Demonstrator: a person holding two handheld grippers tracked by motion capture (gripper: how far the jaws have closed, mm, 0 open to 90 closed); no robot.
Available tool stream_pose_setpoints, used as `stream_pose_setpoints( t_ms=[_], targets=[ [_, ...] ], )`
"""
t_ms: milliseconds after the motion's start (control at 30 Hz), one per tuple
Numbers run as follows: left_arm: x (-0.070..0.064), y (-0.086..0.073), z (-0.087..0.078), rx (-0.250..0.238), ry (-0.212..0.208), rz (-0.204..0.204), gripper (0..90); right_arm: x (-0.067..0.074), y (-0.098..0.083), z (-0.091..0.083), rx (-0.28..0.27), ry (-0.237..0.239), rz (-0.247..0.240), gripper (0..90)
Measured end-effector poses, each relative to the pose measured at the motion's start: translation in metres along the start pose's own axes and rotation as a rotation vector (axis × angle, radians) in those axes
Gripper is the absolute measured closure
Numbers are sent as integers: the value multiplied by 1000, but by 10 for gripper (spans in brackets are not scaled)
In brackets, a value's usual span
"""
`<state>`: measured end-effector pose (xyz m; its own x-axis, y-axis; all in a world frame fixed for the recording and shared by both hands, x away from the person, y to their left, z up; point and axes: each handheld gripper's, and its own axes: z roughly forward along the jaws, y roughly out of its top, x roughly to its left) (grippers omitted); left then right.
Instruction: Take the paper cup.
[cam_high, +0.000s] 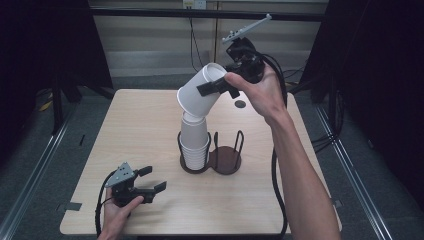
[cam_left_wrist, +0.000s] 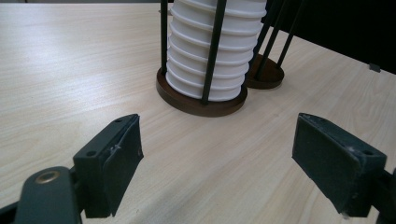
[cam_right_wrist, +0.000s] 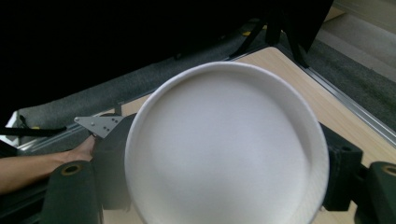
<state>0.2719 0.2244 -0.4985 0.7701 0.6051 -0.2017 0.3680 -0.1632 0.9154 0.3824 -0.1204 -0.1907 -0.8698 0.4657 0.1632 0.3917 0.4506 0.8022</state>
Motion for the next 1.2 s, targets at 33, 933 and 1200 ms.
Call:
stream_pose_setpoints(
  t_ms=[33, 933, 1200],
  targets=[
    [0, 0, 0, 2, 4, -3, 158, -2, -3, -2, -13, 3, 5, 238],
    [-8, 18, -4, -51, -26, -1, 161, -6, -59, -47, -183, 7, 17, 239],
    [-21, 30, 0, -55, -74, 44, 160, -1, -89, -42, -189, 20, 16, 239]
  ],
)
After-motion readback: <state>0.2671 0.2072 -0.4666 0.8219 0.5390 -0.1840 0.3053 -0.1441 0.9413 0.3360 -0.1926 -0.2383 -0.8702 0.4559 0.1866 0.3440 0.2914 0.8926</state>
